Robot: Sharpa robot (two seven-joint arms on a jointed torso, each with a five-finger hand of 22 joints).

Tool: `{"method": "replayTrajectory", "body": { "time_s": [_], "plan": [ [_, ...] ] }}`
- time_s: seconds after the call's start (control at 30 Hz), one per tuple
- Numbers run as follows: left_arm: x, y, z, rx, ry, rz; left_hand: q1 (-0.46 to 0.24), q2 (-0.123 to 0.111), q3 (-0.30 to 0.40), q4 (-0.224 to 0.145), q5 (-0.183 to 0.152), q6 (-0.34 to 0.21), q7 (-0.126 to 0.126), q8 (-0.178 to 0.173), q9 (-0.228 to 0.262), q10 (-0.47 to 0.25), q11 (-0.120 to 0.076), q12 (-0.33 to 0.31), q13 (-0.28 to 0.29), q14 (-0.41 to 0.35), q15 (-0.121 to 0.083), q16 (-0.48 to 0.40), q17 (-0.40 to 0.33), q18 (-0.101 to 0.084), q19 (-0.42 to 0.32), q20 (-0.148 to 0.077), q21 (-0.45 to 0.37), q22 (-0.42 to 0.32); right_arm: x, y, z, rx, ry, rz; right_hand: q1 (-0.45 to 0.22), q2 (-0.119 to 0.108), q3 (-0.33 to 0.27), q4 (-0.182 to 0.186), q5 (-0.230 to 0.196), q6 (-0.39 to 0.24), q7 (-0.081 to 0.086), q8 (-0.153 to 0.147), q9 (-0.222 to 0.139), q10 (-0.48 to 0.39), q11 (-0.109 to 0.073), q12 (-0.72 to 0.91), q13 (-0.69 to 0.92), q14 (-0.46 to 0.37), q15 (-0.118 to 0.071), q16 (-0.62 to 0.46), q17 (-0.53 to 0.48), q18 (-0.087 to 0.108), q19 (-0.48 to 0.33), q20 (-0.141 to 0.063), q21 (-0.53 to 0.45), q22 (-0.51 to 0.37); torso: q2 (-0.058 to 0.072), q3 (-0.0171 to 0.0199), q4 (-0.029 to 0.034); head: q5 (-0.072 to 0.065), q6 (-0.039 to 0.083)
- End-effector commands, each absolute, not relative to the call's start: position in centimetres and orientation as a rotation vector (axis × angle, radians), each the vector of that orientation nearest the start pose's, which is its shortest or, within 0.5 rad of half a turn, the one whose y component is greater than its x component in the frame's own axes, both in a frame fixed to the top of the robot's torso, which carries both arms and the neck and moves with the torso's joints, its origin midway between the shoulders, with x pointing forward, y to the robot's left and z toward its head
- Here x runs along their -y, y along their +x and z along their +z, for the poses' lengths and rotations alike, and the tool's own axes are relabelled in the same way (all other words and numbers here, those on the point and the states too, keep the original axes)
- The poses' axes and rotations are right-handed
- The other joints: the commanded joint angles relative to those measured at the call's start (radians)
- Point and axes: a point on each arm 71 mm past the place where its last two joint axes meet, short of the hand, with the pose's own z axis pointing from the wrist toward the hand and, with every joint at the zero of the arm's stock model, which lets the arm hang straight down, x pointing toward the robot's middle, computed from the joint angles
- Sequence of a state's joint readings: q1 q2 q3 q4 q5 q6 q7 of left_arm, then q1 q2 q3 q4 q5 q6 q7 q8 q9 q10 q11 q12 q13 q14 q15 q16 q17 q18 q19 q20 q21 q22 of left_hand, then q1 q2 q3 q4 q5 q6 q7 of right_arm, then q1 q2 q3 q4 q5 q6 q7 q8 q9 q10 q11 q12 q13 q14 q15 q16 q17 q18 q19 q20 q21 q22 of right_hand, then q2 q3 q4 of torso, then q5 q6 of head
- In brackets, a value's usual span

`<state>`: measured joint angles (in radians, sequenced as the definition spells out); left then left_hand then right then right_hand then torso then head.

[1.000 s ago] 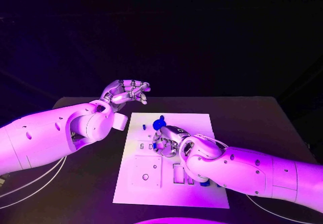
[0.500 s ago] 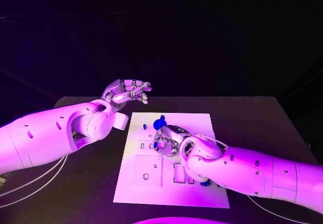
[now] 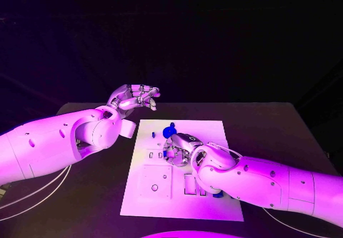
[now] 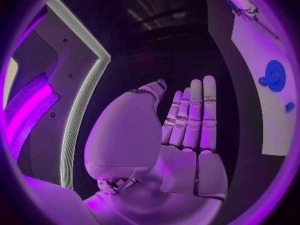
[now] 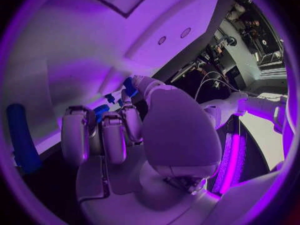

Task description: Assemble the parts on the task board

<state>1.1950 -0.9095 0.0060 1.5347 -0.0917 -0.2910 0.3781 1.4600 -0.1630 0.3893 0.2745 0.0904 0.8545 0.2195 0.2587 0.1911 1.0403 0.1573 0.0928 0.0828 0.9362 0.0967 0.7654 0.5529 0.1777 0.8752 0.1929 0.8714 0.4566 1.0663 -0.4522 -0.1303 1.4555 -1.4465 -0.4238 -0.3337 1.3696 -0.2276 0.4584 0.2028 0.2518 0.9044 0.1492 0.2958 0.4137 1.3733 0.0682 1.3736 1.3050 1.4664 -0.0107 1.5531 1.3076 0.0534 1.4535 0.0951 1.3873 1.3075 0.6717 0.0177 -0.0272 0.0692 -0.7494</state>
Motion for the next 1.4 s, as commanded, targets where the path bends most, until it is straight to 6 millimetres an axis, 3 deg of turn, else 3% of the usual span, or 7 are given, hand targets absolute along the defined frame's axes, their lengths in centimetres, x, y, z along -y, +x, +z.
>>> {"method": "replayTrajectory", "body": {
  "time_s": [0.03,0.63,0.67,1.03,1.2,1.3,1.4],
  "plan": [
    [-23.6,49.1,-16.0,-1.399,-1.017,-1.533,-0.002,-0.004,0.005,0.000,-0.006,-0.006,0.002,0.002,0.001,-0.004,0.005,-0.005,0.001,-0.004,0.000,0.004,-0.001,0.005,-0.008,-0.002,0.004,0.001,3.1,42.9,-26.7,-1.809,-0.118,0.791,-0.008,-0.001,-0.001,0.008,0.004,-0.009,0.001,-0.003,-0.001,-0.006,-0.002,-0.005,-0.001,0.089,0.006,-0.004,0.196,-0.003,-0.005,0.005,-0.006,0.126,0.000,-0.0004,0.0005,-0.001,0.001],
    [-23.8,49.2,-16.1,-1.400,-1.021,-1.526,-0.003,-0.005,0.005,0.000,-0.006,-0.007,0.003,0.002,0.001,-0.005,0.005,-0.005,0.001,-0.005,0.000,0.005,-0.002,0.005,-0.011,-0.002,0.007,0.003,2.9,42.8,-26.4,-1.784,-0.105,0.805,-0.036,-0.026,-0.029,0.026,0.004,-0.030,0.007,-0.019,-0.012,-0.028,0.004,-0.027,-0.028,0.088,0.012,-0.006,0.191,0.000,-0.010,0.011,-0.018,0.121,0.000,0.0005,-0.0002,0.001,0.004],
    [-23.8,49.3,-16.1,-1.401,-1.021,-1.525,-0.003,-0.005,0.005,0.000,-0.006,-0.007,0.003,0.002,0.001,-0.005,0.005,-0.005,0.001,-0.005,0.000,0.005,-0.002,0.005,-0.011,-0.002,0.007,0.003,2.9,42.8,-26.4,-1.780,-0.102,0.806,-0.043,-0.024,-0.066,0.029,-0.196,-0.038,-0.003,-0.023,-0.012,-0.028,0.010,-0.027,-0.029,0.087,0.009,-0.006,0.190,-0.001,-0.011,0.013,-0.019,0.121,0.000,0.0006,0.0000,0.000,0.004],
    [-24.1,49.6,-16.5,-1.451,-0.993,-1.468,-0.012,-0.013,0.010,0.005,-0.008,-0.017,-0.010,0.000,0.004,0.062,-0.014,0.055,0.031,0.018,-0.016,0.032,0.002,0.006,-0.015,-0.012,0.035,0.017,3.6,42.4,-25.7,-1.717,-0.085,0.857,0.046,0.032,-0.311,0.089,-0.193,-0.101,0.031,-0.086,-0.068,-0.063,0.027,-0.057,-0.068,0.085,0.031,-0.010,0.182,0.003,-0.015,0.028,-0.041,0.116,-0.003,0.0020,-0.0030,-0.001,0.009],
    [-24.4,49.8,-17.1,-1.547,-0.941,-1.385,-0.019,-0.016,-0.009,-0.002,-0.010,-0.052,-0.019,0.016,0.017,0.022,-0.027,0.214,0.132,0.063,-0.031,0.263,0.121,0.006,0.011,-0.028,0.169,0.090,4.8,42.3,-24.8,-1.687,-0.081,0.883,0.067,0.018,-0.455,0.094,-0.123,-0.138,0.049,-0.132,-0.094,-0.081,0.042,-0.073,-0.093,0.083,0.044,-0.013,0.174,0.005,-0.020,0.040,-0.056,0.111,-0.009,0.0020,-0.0051,0.002,0.009],
    [-24.5,49.9,-17.7,-1.651,-0.888,-1.309,-0.026,-0.001,-0.040,-0.003,-0.003,-0.083,-0.020,0.098,0.053,-0.108,-0.034,0.486,0.319,0.180,-0.036,0.487,0.323,-0.017,0.093,-0.028,0.319,0.250,6.1,42.3,-23.9,-1.671,-0.068,0.922,0.069,0.021,-0.465,0.094,-0.106,-0.133,0.049,-0.135,-0.096,-0.083,0.043,-0.074,-0.096,0.081,0.045,-0.015,0.169,0.007,-0.025,0.042,-0.064,0.107,-0.014,0.0024,-0.0061,0.006,0.006],
    [-24.4,49.7,-18.5,-1.821,-0.773,-1.218,-0.056,0.010,-0.052,0.013,-0.005,-0.069,-0.031,0.186,0.090,-0.105,-0.044,0.699,0.433,0.359,-0.048,0.632,0.554,-0.040,0.211,-0.040,0.420,0.417,8.5,42.5,-22.4,-1.690,-0.023,1.001,0.098,0.068,-0.433,0.089,-0.068,-0.086,0.037,-0.114,-0.093,-0.097,0.033,-0.083,-0.108,0.070,0.037,-0.031,0.131,0.020,-0.055,0.037,-0.119,0.075,-0.017,0.0027,-0.0075,0.012,0.004]
  ]
}}
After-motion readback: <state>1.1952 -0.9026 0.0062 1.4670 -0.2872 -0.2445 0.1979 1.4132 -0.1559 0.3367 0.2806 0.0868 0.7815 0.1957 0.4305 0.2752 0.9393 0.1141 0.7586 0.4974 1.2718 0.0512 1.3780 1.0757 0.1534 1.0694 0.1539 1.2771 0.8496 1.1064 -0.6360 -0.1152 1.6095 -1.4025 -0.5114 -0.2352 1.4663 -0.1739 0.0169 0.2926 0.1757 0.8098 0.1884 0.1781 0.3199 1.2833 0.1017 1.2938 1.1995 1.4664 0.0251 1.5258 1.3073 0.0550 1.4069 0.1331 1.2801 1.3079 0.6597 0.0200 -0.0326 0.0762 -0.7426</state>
